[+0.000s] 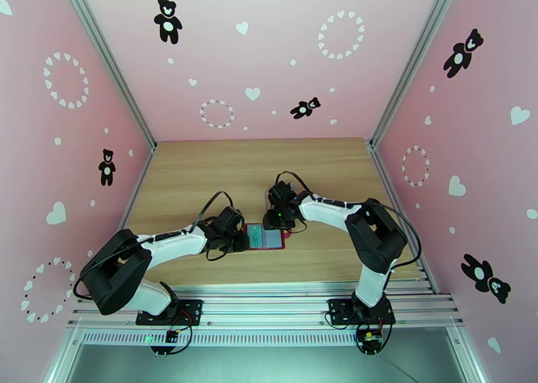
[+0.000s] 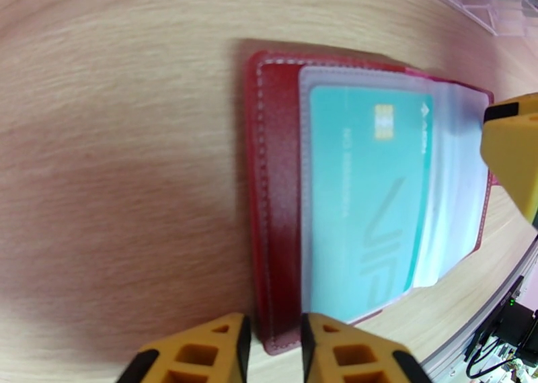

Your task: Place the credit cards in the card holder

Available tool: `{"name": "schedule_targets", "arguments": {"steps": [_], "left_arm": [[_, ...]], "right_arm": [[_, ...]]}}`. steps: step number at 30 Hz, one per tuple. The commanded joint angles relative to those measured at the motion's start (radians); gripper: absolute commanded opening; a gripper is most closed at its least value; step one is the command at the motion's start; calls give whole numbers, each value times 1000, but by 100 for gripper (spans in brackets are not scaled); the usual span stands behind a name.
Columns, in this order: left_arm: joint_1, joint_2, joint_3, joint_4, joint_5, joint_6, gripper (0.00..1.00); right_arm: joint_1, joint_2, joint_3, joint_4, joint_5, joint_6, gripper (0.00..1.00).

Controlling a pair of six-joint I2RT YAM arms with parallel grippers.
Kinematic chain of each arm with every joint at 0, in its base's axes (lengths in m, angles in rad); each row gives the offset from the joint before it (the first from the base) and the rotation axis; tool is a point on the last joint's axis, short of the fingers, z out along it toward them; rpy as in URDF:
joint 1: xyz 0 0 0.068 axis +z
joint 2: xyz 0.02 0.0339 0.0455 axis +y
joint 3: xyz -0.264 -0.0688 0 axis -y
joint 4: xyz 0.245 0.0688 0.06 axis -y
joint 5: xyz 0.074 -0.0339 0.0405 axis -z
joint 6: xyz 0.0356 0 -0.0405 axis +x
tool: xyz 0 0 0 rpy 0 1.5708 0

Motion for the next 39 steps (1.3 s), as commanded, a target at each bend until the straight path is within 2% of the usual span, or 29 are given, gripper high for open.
{"name": "schedule_targets", "arguments": {"steps": [1,11,22,34,39], "left_arm": [[-7,17,12,29,17,10,31],[-11,8,-8,56,39,9,35],[-20,11,-7,76,53,14,47],[-24,2,-4,76,59,20,68],[-25,4,2,82,69,26,73]], "right_arm": [[8,20,-24,10,-9,12,43],[12,16,-28,13,-11,17,43],[32,33,-33,38,-33,39,43],[59,45,-30,72,-61,72,43],[68,39,-32,86,-74,88,43]]}}
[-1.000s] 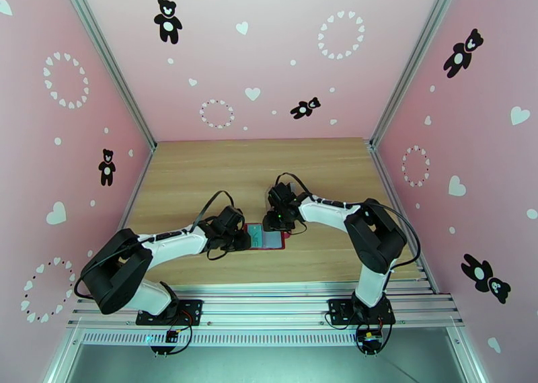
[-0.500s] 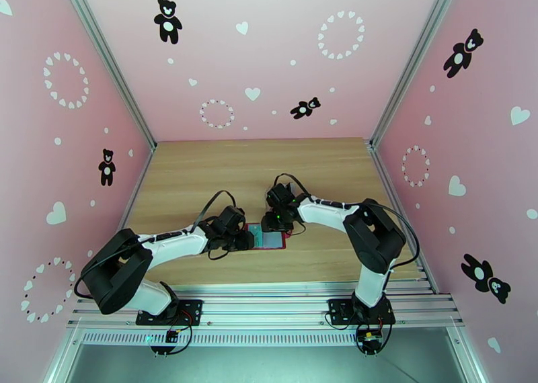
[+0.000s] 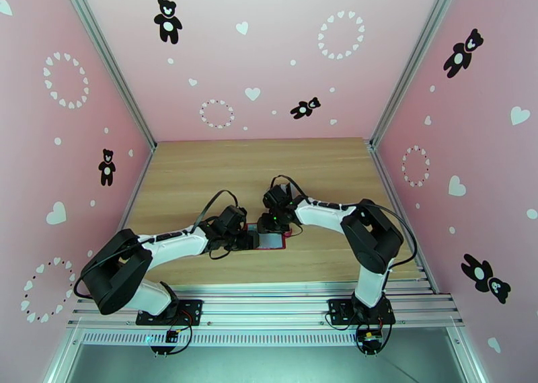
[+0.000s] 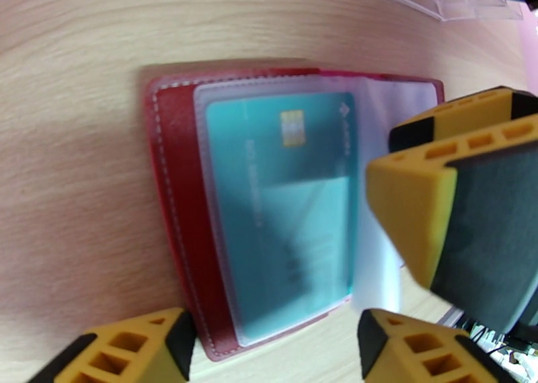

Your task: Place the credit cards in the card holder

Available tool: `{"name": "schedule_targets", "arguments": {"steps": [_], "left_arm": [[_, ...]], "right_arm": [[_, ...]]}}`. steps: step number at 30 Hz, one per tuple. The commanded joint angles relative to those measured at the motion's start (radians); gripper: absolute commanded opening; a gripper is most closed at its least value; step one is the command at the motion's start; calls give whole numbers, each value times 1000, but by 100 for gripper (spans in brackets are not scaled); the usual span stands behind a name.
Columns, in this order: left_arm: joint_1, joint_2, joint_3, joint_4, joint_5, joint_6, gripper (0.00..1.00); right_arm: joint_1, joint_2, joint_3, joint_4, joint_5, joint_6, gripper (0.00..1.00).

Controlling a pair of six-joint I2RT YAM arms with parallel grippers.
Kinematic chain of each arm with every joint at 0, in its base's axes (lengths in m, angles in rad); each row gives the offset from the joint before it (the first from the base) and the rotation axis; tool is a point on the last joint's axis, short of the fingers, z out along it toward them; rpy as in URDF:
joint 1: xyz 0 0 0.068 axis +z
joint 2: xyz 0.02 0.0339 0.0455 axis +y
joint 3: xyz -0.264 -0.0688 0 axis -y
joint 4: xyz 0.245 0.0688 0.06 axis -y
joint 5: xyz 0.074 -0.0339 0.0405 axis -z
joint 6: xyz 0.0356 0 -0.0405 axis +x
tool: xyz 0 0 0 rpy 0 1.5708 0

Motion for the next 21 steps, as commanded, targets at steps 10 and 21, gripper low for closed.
{"name": "schedule_targets", "arguments": {"steps": [10,21], "left_arm": [[-6,-2,7,4,24,26,78],[-7,10,16,-18,10,26,80]], "right_arm": [[14,16,-11,44,-55,49,43],[21,15,-15,73,-88,73,43]]}}
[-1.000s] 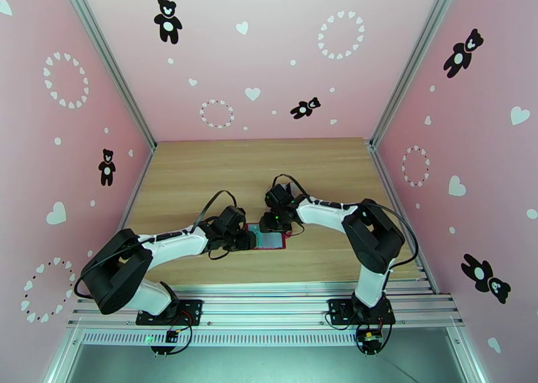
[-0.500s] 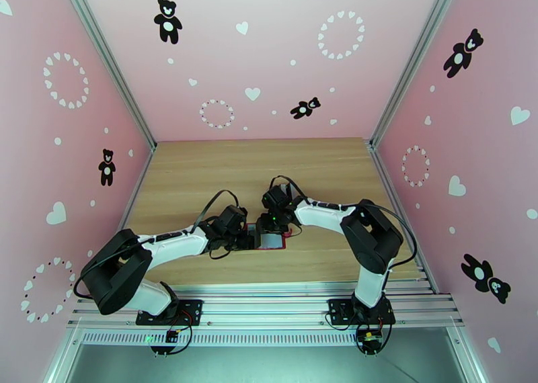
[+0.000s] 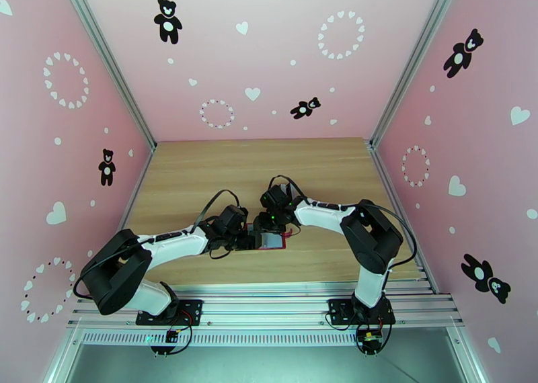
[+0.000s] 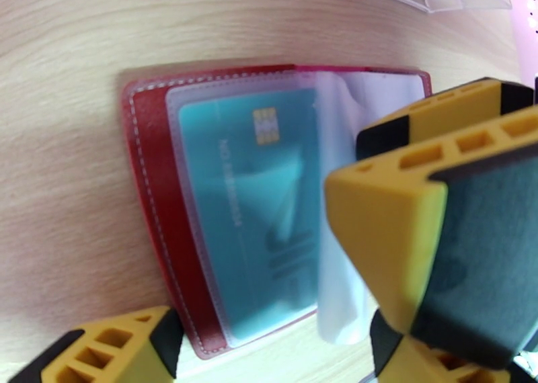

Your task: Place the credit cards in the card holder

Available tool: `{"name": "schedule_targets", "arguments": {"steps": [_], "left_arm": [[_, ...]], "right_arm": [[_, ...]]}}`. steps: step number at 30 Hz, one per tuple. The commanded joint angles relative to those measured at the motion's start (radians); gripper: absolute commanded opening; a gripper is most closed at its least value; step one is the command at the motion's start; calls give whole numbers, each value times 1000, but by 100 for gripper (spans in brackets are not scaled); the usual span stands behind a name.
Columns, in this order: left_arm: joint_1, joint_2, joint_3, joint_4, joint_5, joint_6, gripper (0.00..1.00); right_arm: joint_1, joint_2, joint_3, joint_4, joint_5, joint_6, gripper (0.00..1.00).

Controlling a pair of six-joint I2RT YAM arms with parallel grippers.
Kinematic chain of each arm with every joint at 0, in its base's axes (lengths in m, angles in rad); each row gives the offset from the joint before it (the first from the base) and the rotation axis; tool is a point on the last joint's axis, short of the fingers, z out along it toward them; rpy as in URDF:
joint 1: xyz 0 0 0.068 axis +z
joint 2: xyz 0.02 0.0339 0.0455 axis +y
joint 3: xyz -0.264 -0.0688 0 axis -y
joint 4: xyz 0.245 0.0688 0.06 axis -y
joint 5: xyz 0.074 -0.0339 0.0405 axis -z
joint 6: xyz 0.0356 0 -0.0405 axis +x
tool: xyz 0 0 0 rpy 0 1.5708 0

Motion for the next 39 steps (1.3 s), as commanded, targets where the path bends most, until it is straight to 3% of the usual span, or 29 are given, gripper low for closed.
{"name": "schedule_targets", "arguments": {"steps": [1,29,39], "left_arm": [[-7,14,13,-23,-13,11,81],[-9,61,19,-59,-43,9,81],[-9,66,31,-78,-62,14,63]], "right_arm": [[13,15,-14,19,-33,17,43],[26,-22,15,38,-74,46,44],[11,-59,29,-3,-64,23,44]]}}
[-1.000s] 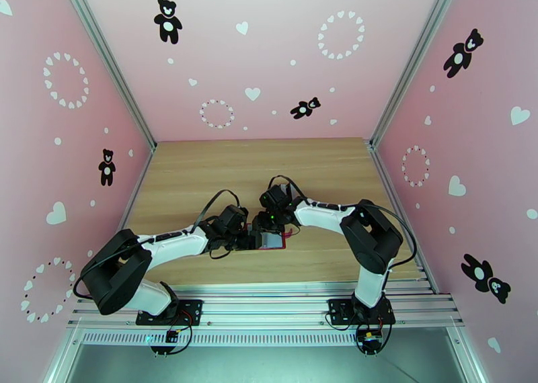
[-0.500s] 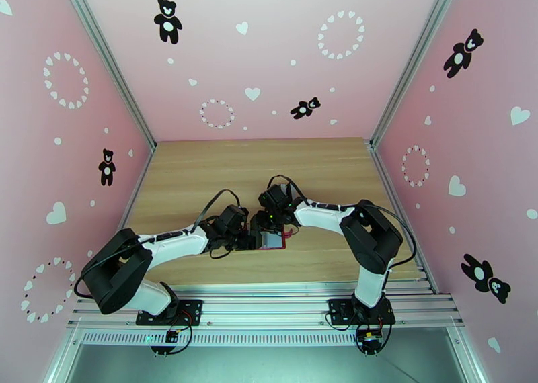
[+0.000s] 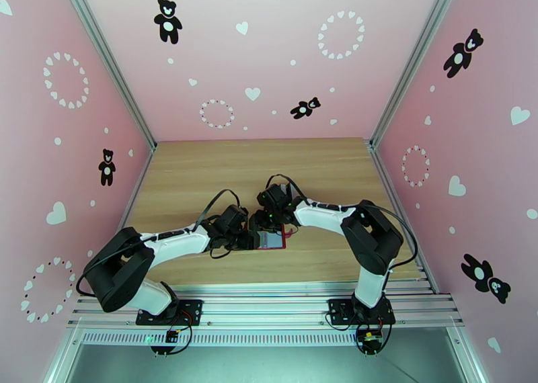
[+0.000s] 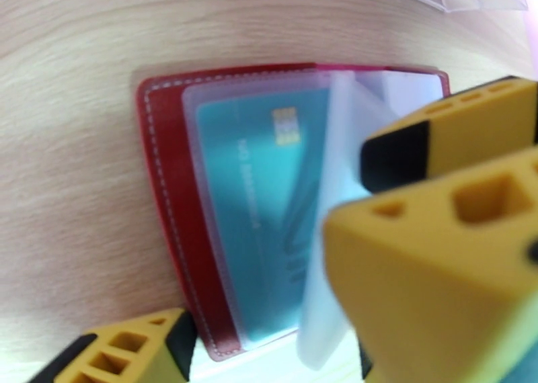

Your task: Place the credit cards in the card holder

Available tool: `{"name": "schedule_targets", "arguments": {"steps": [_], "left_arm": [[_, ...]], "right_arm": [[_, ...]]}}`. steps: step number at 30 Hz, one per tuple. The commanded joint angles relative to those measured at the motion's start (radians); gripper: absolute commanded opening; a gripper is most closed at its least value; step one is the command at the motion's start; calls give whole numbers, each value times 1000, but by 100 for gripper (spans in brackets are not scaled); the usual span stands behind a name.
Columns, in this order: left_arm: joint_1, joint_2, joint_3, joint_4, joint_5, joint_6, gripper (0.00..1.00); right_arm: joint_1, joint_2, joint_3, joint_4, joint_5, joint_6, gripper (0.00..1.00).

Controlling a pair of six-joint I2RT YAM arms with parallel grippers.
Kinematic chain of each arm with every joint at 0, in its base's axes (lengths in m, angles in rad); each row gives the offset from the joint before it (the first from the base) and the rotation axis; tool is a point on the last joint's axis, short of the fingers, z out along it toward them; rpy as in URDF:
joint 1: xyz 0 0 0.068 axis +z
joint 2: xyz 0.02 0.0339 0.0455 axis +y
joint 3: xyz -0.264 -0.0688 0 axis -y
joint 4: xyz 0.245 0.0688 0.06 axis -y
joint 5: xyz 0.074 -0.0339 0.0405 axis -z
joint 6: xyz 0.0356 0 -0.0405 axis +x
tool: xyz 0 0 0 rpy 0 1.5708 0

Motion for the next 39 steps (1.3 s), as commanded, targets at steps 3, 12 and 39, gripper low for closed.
{"name": "schedule_targets", "arguments": {"steps": [3,12,39], "left_arm": [[-3,40,7,-34,-25,4,62],[-3,32,15,-40,-26,6,61],[21,-10,94,-125,-84,48,59]], "right_arm": [[-5,-60,29,-67,-7,-26,44],[-32,-108,28,-104,6,-47,44],[-155,-238,30,-218,34,-126,44]]}}
